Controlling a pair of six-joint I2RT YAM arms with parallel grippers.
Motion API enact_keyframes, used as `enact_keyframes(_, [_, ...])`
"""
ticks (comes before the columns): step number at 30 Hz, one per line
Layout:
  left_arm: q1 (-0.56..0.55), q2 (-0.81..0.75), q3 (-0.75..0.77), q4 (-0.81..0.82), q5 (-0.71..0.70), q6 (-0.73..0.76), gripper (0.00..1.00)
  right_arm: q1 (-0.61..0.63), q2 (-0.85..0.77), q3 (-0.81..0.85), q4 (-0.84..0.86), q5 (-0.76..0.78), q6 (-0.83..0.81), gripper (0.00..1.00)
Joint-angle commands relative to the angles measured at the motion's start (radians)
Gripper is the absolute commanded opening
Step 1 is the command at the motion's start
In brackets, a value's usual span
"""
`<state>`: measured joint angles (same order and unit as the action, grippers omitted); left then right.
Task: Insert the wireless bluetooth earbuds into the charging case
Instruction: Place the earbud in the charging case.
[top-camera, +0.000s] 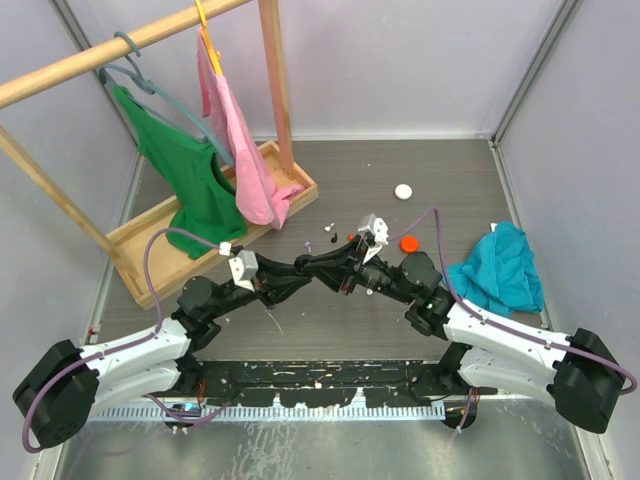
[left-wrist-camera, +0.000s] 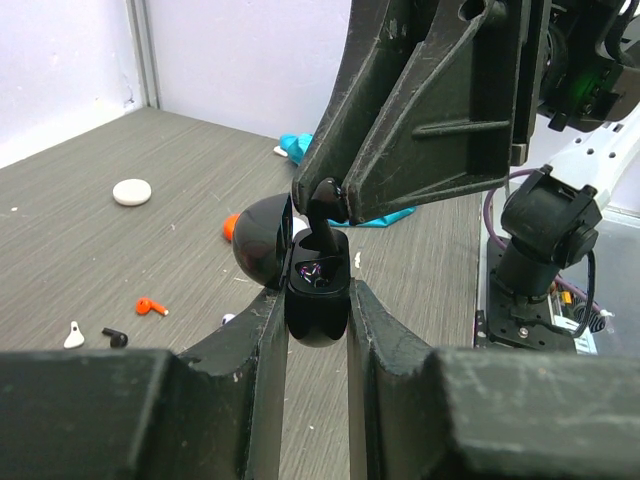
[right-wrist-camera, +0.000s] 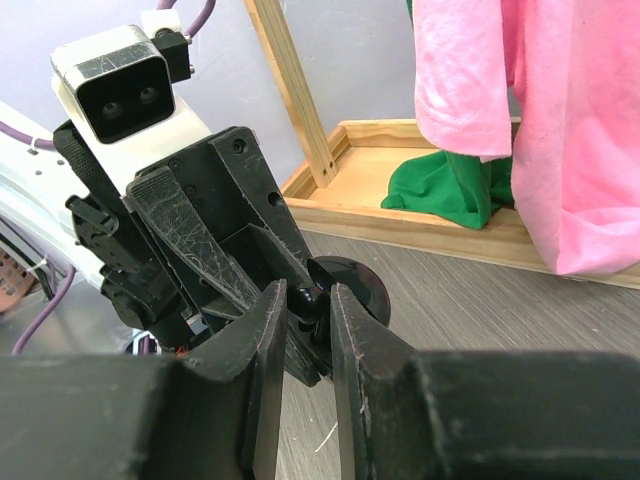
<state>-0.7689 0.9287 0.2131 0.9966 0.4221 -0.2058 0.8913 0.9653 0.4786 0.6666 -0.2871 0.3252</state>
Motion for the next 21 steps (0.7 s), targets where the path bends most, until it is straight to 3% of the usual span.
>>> enact_keyframes(1, [-0.003, -0.018, 0.046, 0.071, -0.026, -0.010, 0.00, 0.008, 0.003, 0.019, 0.073, -0.038, 0.015, 0.19])
enact_keyframes(12, [-0.004, -0.035, 0.033, 0.083, -0.087, -0.021, 0.00, 0.008, -0.002, -0.001, 0.078, -0.054, 0.020, 0.20])
enact_keyframes(21, [-0.004, -0.066, 0.029, 0.091, -0.050, -0.016, 0.00, 0.008, 0.006, -0.016, 0.075, -0.035, 0.006, 0.24])
